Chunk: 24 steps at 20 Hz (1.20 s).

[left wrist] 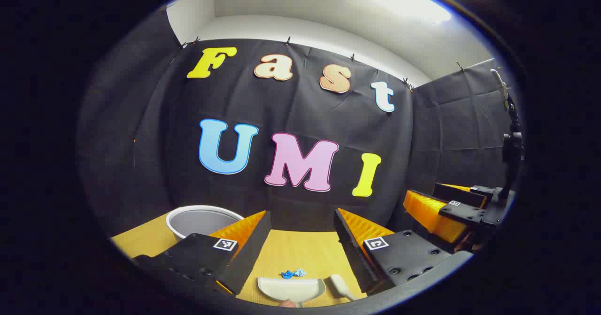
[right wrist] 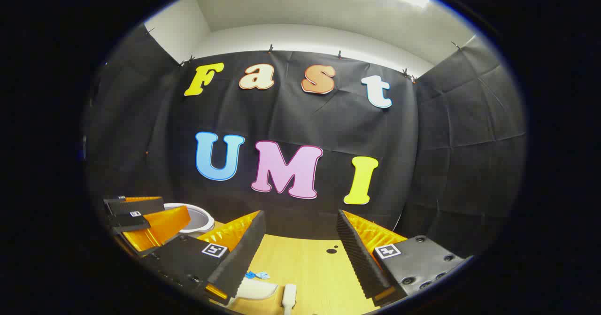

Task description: Pick up the small broom and dustpan from the desktop, sweep the trash into the dustpan with the broom, and then empty the trash into the garbage bin.

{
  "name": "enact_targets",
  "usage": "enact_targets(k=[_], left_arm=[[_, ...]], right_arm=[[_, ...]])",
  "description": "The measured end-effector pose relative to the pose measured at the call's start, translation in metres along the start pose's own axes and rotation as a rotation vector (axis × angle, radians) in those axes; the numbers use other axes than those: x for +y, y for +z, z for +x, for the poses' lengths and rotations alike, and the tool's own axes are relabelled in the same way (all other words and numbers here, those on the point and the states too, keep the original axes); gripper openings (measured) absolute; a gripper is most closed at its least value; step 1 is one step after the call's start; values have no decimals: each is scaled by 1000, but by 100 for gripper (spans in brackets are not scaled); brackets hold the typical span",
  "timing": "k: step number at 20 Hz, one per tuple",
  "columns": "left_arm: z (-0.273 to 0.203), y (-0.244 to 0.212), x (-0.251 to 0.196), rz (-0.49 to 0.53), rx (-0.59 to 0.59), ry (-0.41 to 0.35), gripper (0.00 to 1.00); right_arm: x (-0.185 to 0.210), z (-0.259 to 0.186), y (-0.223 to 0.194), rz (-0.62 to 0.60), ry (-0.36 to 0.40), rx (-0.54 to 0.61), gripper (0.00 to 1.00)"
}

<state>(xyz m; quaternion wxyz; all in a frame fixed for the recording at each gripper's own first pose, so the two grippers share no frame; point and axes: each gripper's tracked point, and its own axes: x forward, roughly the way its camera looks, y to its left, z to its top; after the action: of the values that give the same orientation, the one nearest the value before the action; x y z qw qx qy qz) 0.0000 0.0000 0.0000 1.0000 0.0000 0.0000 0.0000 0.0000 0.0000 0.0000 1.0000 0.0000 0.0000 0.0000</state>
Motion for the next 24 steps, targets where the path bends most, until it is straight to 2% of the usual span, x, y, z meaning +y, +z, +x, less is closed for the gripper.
enact_targets(k=[4, 14, 24], left_arm=[[-8, 11, 0, 65, -58, 16, 80], [-19, 25, 0, 117, -97, 23, 80], [-15, 22, 0, 115, -88, 8, 80]], right_arm=[[8, -6, -1, 37, 16, 26, 97], [26, -15, 7, 5, 19, -9, 97], [19, -16, 6, 6, -15, -4, 98]])
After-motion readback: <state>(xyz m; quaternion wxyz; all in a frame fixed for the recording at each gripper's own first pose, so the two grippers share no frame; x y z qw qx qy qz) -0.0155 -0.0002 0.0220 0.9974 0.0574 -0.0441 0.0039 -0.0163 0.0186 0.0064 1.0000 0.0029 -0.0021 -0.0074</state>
